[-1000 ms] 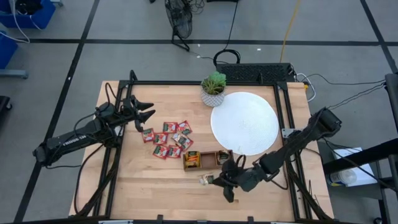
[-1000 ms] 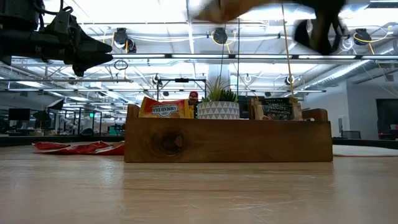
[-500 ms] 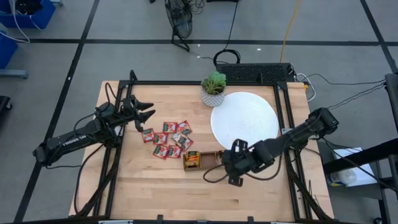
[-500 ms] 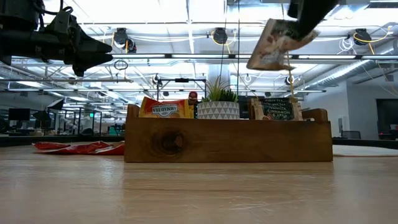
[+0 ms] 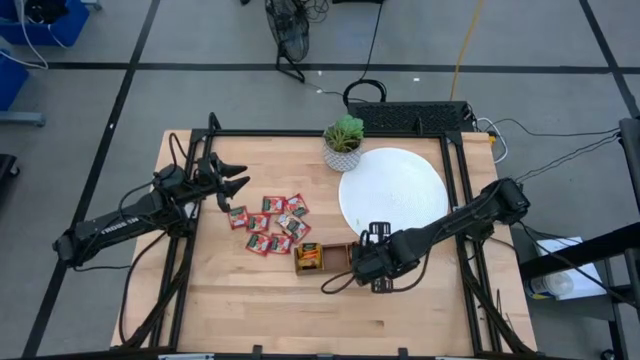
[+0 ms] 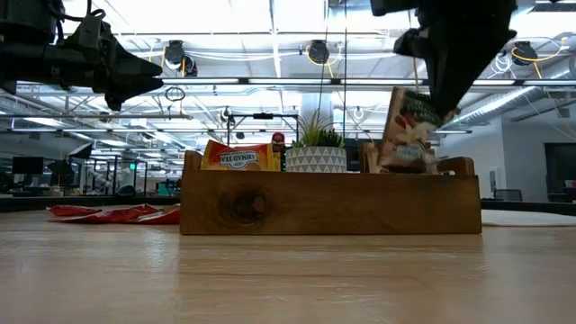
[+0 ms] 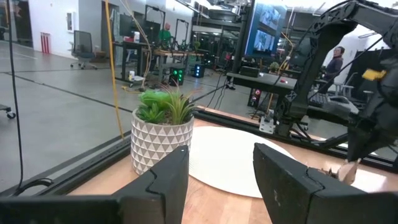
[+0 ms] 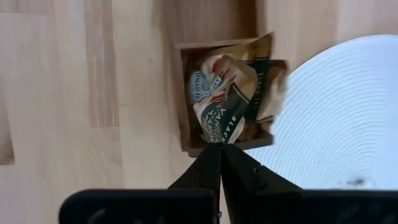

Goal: Pick & Place Tea
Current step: Put the light brown tea bag into the right section of the wooden organizer

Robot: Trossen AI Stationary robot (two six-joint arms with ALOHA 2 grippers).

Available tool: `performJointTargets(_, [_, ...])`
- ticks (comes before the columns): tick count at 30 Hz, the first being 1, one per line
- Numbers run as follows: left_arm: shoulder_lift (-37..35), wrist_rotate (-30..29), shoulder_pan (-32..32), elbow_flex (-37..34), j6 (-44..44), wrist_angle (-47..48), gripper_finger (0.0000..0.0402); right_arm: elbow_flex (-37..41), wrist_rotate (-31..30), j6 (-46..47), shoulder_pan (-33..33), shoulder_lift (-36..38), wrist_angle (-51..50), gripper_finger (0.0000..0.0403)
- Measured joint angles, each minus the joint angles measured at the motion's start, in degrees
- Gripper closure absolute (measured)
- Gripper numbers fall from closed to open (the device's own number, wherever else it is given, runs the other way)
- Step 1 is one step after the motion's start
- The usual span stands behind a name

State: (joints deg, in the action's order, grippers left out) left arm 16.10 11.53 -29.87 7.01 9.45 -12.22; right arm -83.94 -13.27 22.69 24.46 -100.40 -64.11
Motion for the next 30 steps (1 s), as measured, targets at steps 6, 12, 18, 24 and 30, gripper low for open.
performJointTargets(6, [0.00, 0.00, 0.00, 0.00, -0.02, -0.01, 0.0220, 0.00, 1.57, -2.61, -0.56, -2.49, -0.64, 0.0403])
performJointTargets(12, [0.01, 0.00, 0.00, 0.00, 0.00, -0.01, 0.0220, 0.00, 1.30, -3.05, -0.87, -3.27, 0.39, 0.0403])
performJointTargets(18, [0.02, 0.00, 0.00, 0.00, 0.00, 0.03, 0.0220, 0.00, 1.24, -3.53, -0.93, -4.65, 2.73, 0.0403])
performJointTargets(24, [0.00, 0.00, 0.00, 0.00, 0.00, 0.01, 0.0220, 0.00, 1.52, 4.12, -2.34, -4.38, 3.17, 0.0396])
performJointTargets(30, [0.00, 0.00, 0.00, 0.00, 0.00, 0.01, 0.0220, 0.00, 1.08, 5.97, -2.49, -4.33, 4.94, 0.0323])
